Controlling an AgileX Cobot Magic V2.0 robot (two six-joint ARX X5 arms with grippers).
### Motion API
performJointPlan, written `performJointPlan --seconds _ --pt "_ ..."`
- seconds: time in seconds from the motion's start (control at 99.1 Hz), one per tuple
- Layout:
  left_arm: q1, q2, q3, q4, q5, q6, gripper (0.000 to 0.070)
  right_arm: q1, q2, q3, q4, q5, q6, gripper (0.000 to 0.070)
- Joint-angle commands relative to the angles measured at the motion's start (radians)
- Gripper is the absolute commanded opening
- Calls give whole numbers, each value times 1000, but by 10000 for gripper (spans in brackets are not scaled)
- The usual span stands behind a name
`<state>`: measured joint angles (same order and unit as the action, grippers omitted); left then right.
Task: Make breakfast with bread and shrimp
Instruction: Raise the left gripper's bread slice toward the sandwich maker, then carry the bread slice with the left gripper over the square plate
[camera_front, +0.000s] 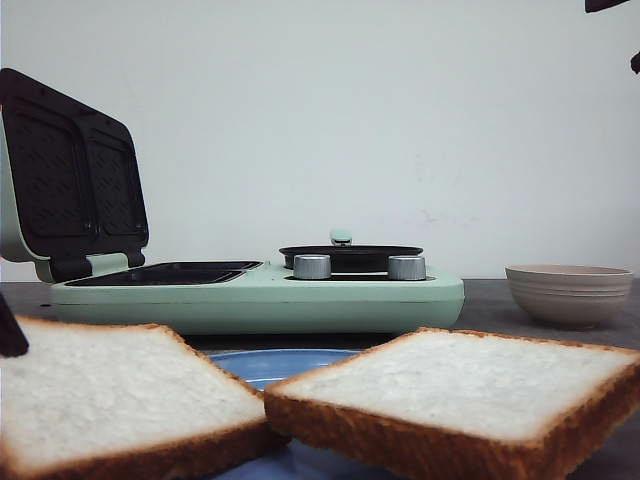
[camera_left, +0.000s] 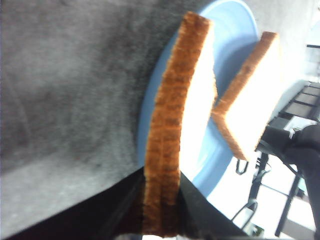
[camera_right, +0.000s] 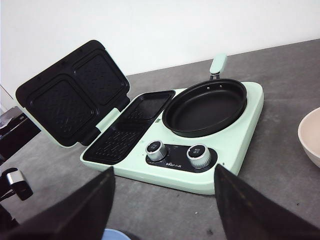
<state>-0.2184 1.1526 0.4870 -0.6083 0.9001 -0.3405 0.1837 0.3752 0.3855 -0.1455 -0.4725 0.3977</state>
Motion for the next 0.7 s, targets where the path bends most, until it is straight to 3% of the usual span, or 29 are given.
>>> performJointPlan --seconds 0.0,0.141,0.525,0.686 --pt "-3 10 12 7 28 37 1 8 0 13 8 -6 7 390" --pt "-4 -13 14 32 66 39 1 15 0 13 5 -6 6 390" --pt "-4 -89 119 66 64 21 3 18 0 13 2 -5 6 389" --pt "-6 -90 213 114 -28 -43 3 17 0 13 2 -5 6 390"
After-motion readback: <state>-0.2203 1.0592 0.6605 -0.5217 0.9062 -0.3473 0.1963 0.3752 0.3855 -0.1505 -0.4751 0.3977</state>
